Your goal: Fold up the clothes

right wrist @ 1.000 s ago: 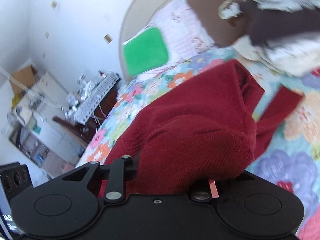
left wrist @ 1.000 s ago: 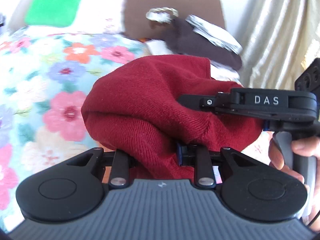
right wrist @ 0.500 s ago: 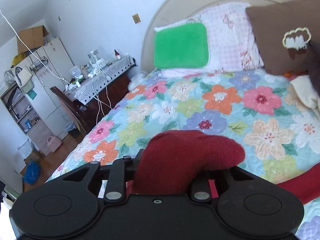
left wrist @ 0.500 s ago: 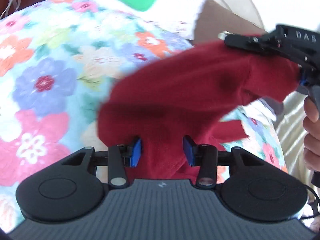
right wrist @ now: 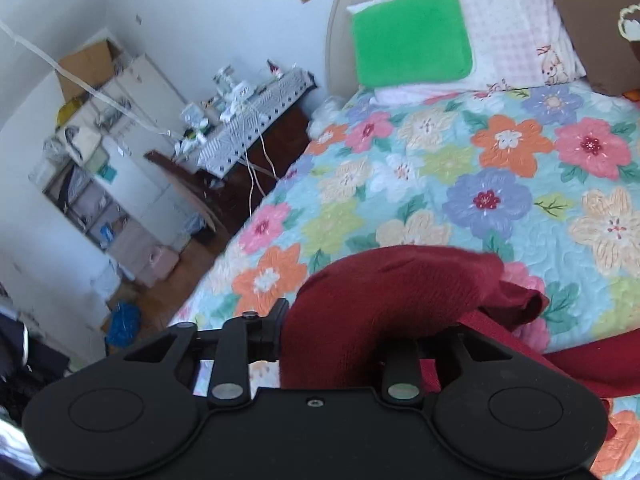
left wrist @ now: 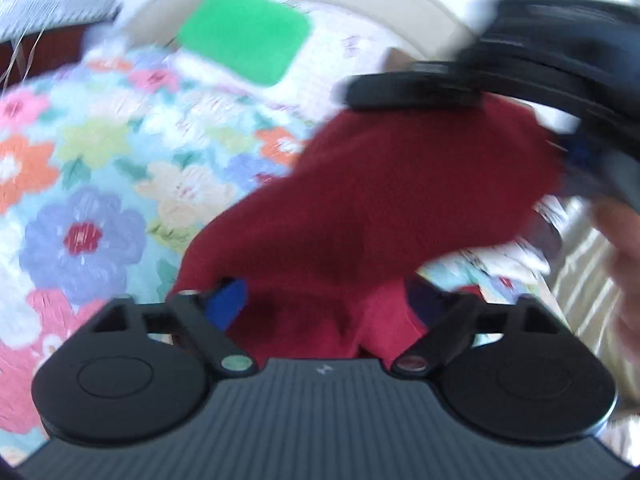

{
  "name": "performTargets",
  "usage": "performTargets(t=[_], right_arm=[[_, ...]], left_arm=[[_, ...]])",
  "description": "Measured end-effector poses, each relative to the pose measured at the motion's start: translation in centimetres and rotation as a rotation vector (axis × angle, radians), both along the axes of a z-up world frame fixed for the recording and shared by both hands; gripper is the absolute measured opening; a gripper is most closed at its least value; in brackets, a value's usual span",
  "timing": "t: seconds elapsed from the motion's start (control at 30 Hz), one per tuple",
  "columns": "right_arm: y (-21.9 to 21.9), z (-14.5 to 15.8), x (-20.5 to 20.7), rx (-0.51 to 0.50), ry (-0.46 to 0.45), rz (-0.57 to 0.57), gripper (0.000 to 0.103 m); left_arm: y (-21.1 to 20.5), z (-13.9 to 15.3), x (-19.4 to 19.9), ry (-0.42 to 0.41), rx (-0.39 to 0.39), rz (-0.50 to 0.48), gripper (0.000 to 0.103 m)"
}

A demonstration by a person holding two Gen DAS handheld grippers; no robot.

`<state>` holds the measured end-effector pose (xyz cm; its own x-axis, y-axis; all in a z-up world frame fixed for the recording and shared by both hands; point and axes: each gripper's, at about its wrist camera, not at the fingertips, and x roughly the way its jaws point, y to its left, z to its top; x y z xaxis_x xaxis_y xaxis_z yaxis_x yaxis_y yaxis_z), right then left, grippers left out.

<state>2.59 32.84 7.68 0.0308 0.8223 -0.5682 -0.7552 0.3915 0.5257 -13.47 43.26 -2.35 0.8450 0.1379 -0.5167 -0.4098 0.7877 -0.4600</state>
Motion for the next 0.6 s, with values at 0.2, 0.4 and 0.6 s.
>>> performTargets(t=[0.2,0.4,0.6], right_arm=[[-4.1,-2.1,-0.2,-0.002,0.017,-0.119,0.047],[-8.4,-6.5,-0.6,-0.136,-0.051,-0.223,0.051],[-11.3,-13.5,-1.2,-0.256,0.05,-0.31,0.053]], left_arm=[[4.4,-3.0,-1.0,0.058,-0.172,0.143,0.009],[6.9,-2.9,-3.6,0.056,-0.195,0.312,0.008],[9.6,-4.0,-5.5,0.151,-0.153,0.498,0.008]])
